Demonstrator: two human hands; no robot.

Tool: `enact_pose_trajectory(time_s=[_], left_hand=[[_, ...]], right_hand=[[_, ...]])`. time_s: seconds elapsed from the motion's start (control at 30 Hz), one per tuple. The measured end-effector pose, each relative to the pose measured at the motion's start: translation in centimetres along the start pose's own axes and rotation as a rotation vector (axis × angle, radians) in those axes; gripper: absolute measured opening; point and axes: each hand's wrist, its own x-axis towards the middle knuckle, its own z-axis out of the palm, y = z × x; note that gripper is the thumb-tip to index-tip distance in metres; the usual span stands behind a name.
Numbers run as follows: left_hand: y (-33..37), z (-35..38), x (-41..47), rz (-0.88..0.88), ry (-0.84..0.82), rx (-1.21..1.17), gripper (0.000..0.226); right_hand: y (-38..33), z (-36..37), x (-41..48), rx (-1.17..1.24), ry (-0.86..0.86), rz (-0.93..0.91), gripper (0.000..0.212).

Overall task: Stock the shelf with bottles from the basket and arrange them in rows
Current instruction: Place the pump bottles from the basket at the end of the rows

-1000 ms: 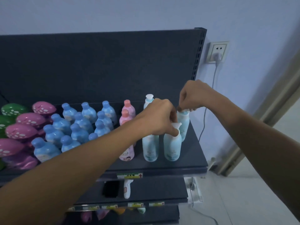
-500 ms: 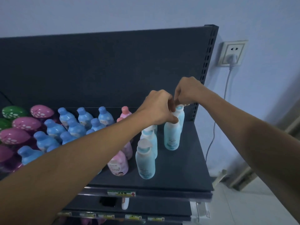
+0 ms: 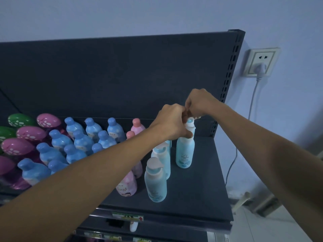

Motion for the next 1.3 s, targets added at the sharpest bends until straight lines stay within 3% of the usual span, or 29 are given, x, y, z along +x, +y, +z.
enact_pose_trajectory(time_s=[0.7, 0.8, 0.87, 1.0, 1.3], left_hand=[[-0.4, 0.2, -0.2, 0.009, -0.015, -0.005, 0.041], [-0.6, -0.4, -0.5, 0.028, 0.006, -0.015, 0.041], [-0.8, -1.4, -0.9, 0.046, 0.034, -0.006, 0.038], [-2.3, -4.2, -2.1, 0.066, 0.103, 0.015, 0.029], [-9.5, -10.7, -7.5, 0.002, 0.178, 0.055, 0.017]], right_hand=[[-0.8, -0.5, -0.6, 0.004, -0.122, 0.034, 0.007], [-0.9, -0.5, -0.9, -0.012, -0.087, 0.047, 0.012], [-1.4, -0.6, -1.2, -0.023, -0.038, 0.056, 0.002], [-3.3, -1.1, -2.0, -0.060, 0.035, 0.071, 0.025], [-13.1, -0.9, -5.7, -0.094, 0.127, 0.008, 0.014]])
